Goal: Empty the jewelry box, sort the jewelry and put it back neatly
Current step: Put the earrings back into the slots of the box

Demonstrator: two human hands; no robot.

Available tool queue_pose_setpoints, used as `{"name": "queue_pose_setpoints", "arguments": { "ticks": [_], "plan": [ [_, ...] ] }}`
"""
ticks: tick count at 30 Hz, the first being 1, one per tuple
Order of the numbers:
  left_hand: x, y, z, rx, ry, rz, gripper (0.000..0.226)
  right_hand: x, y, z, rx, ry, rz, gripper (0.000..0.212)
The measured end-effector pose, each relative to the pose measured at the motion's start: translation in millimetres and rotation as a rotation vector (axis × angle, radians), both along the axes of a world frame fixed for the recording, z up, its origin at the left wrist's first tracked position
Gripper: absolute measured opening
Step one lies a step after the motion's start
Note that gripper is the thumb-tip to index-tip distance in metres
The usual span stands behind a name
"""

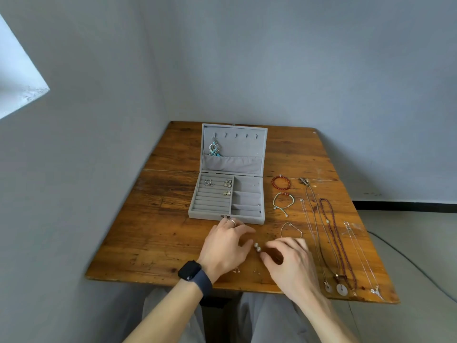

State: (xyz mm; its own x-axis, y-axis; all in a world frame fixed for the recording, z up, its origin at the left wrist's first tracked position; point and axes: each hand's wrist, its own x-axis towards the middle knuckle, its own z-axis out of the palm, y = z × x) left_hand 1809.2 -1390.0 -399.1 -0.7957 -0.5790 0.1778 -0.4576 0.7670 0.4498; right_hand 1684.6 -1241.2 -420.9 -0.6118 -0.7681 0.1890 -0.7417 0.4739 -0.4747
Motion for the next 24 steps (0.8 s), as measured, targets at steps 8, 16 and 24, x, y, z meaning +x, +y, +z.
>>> {"name": "queue_pose_setpoints", "arguments": {
  "ticks": [8, 16, 24],
  "plan": [
    [-10.9, 5.7, -12.5, -0.023, -0.096, -0.03, 0.028, 4.1, -2.9, -3.3, 0.032, 0.029, -0.027, 0.031],
    [-9.0, 5.1, -6.7, 0.005, -0.107, -0.044, 0.027, 4.9, -9.7, -1.7, 0.02, 0.034, -0.001, 0.019],
    [11.7, -10.2, 13.2, 0.172, 0.094, 0.047, 0.021, 6.3, -15.4, 15.7, -0.1, -0.122, 0.05, 0.006]
  ]
}}
